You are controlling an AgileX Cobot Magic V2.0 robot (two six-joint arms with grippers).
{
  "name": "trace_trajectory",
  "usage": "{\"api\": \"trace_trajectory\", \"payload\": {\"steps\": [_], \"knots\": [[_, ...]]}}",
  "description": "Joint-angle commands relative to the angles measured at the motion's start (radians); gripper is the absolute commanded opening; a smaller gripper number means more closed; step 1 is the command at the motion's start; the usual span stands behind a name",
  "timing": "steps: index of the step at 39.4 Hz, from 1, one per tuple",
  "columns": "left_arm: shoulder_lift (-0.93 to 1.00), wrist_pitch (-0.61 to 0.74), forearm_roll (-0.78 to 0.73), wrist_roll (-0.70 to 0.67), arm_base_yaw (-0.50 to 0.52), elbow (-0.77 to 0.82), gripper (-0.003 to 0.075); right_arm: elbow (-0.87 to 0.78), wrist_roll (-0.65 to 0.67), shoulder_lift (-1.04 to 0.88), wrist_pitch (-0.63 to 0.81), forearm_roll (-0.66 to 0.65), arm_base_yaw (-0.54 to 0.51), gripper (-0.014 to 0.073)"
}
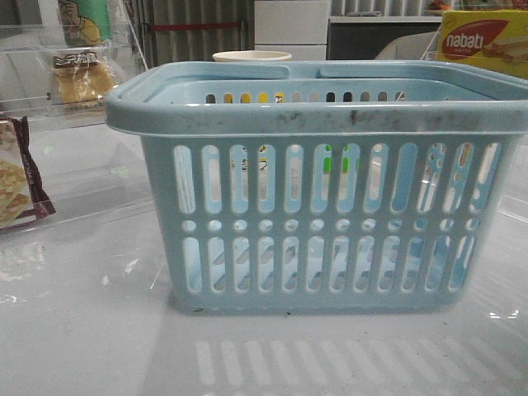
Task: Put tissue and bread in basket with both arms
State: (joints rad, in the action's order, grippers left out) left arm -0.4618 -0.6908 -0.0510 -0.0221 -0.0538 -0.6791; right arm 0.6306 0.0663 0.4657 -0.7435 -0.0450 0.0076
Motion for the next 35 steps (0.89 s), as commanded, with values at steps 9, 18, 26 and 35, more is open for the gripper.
{"api": "trace_trajectory", "payload": {"steps": [9, 18, 26, 35], "knots": [[-0.058, 0.043, -0.003, 0.000, -0.006, -0.030, 0.0167, 0.007, -0.002, 0.077, 0.045, -0.008, -0.002, 0.0288], [-0.058, 0.049, -0.003, 0.000, -0.006, -0.030, 0.0496, 0.007, -0.002, 0.121, 0.049, -0.008, -0.002, 0.0561], [-0.058, 0.052, -0.003, 0.000, -0.006, -0.030, 0.0494, 0.023, 0.032, 0.252, 0.107, -0.042, -0.037, 0.0557], [-0.058, 0.052, -0.003, 0.000, -0.006, -0.030, 0.0494, 0.149, 0.034, 0.428, 0.156, -0.042, -0.159, 0.0557]]}}
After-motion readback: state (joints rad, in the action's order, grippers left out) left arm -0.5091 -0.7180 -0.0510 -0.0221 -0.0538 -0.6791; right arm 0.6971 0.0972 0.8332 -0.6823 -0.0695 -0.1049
